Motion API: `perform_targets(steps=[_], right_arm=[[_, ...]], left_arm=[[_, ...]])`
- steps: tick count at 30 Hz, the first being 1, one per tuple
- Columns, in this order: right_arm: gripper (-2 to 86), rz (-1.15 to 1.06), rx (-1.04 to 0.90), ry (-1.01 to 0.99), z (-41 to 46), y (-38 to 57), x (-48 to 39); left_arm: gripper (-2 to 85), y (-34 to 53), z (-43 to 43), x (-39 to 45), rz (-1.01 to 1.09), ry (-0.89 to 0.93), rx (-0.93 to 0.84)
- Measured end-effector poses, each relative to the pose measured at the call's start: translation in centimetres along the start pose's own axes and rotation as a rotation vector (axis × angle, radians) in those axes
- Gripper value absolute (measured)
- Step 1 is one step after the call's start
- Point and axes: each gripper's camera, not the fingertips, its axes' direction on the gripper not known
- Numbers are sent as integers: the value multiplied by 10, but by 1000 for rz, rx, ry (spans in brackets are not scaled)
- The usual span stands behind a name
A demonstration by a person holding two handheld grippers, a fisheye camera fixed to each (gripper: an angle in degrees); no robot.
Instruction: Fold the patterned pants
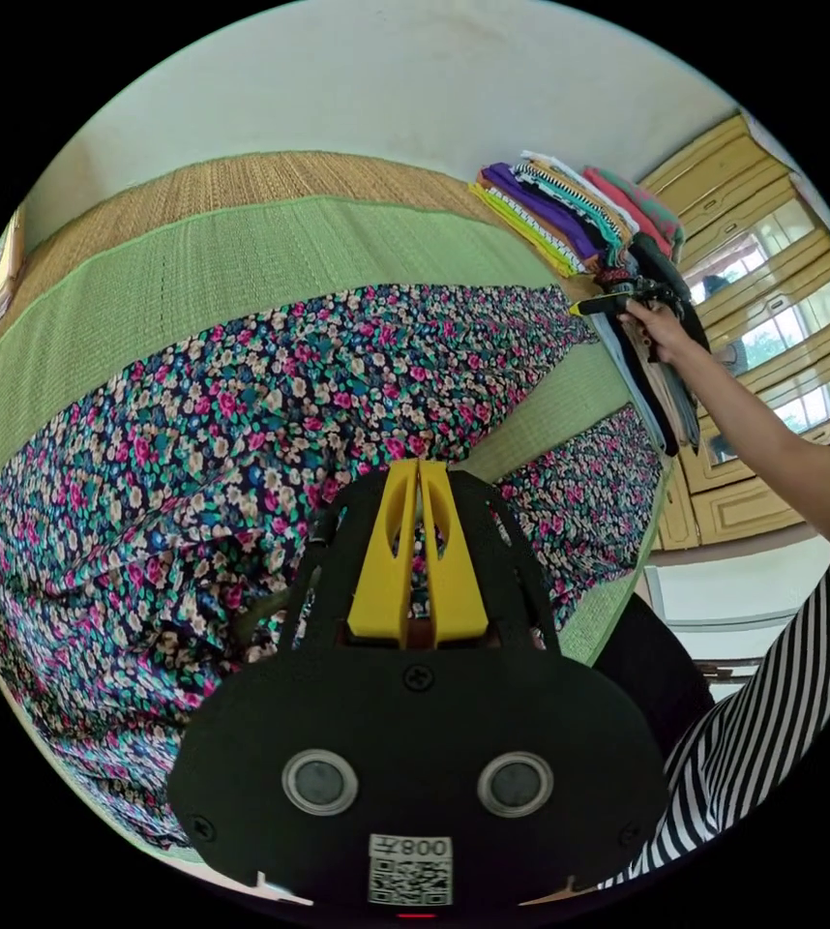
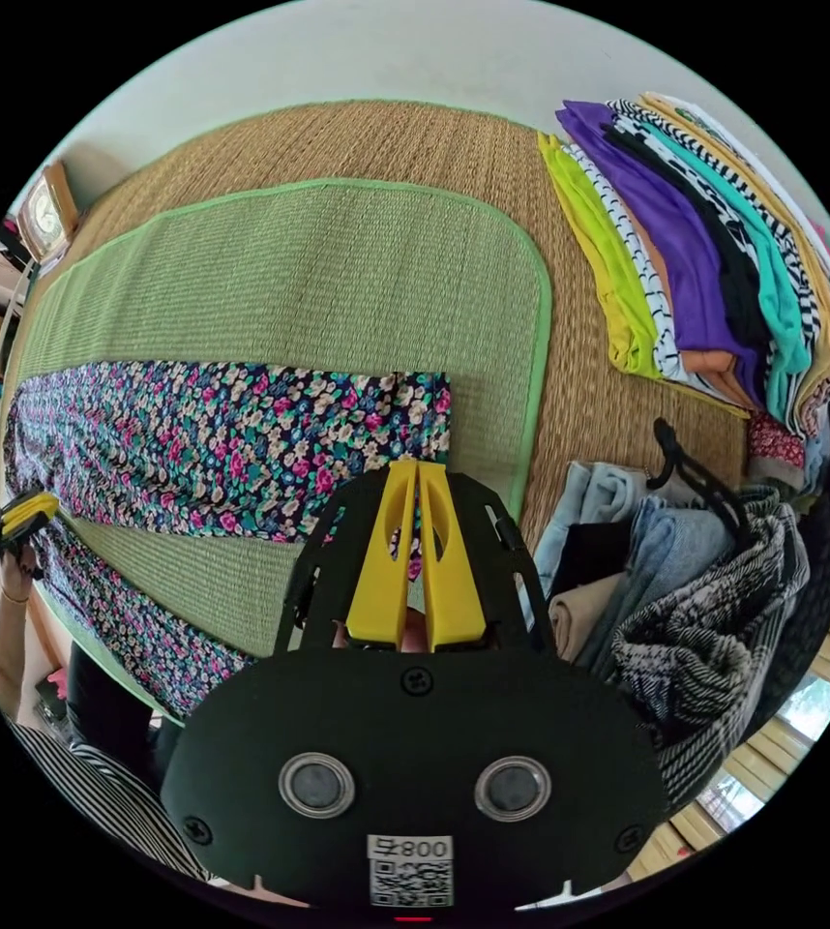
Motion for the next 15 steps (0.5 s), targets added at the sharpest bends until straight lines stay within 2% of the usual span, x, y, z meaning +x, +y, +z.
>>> perform_targets(steps=[3, 5, 10, 15], right_arm=[[-5, 7, 31, -33, -2, 5, -7], [-5, 5, -10, 2, 10, 6, -10], [-5, 72, -5, -91, 12, 1, 8], [-4, 50, 67, -84, 0, 13, 1]], left_arm=[[1, 8, 10, -9, -52, -15, -75], [1, 18, 11, -14, -72, 71, -87], [1, 36, 5, -11, -60, 80, -109], [1, 52, -21, -13, -66, 64, 19]])
